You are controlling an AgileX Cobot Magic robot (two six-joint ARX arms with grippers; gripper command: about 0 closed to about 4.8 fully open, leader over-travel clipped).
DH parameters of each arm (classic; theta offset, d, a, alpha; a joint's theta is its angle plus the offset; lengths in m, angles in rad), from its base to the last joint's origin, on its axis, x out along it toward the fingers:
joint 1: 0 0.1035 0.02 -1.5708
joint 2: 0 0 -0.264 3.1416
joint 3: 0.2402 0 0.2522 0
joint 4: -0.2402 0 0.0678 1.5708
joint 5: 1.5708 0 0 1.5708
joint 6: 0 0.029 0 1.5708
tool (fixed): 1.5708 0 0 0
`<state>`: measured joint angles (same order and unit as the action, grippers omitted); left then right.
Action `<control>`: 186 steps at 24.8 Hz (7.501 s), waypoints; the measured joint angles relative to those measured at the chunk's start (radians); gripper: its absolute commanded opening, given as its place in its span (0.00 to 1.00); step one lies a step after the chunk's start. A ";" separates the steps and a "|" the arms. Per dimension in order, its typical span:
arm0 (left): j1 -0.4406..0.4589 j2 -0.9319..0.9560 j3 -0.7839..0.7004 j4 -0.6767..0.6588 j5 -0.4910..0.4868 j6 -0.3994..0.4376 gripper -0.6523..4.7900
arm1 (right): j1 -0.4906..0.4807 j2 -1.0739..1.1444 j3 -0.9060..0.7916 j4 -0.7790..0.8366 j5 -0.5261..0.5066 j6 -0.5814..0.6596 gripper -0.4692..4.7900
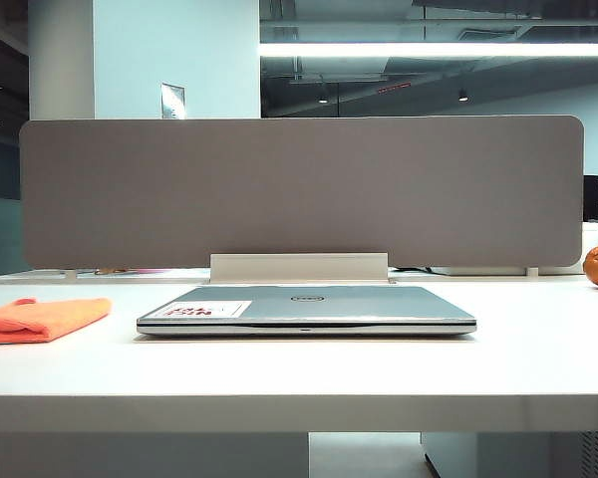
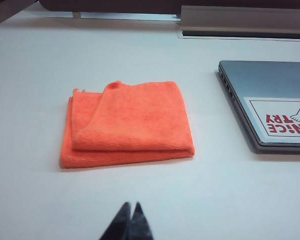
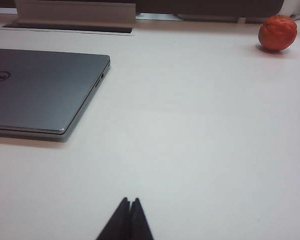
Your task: Pick up the orange rag and put it over the laptop.
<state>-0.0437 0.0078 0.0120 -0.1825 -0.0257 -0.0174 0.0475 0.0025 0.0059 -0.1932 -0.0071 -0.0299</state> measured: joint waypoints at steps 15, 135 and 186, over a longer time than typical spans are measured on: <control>0.000 0.000 0.000 0.000 0.000 0.000 0.11 | 0.000 0.000 0.000 0.008 -0.001 0.013 0.08; 0.276 1.560 0.792 0.000 0.139 -0.416 0.71 | 0.000 0.000 0.000 0.202 -0.705 0.613 0.08; -0.146 1.584 1.165 0.166 0.467 -0.397 0.11 | 0.000 0.000 0.000 0.202 -0.705 0.613 0.08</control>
<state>-0.1894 1.5921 1.1767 -0.0166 0.4412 -0.4145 0.0475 0.0025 0.0059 0.0090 -0.7120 0.5835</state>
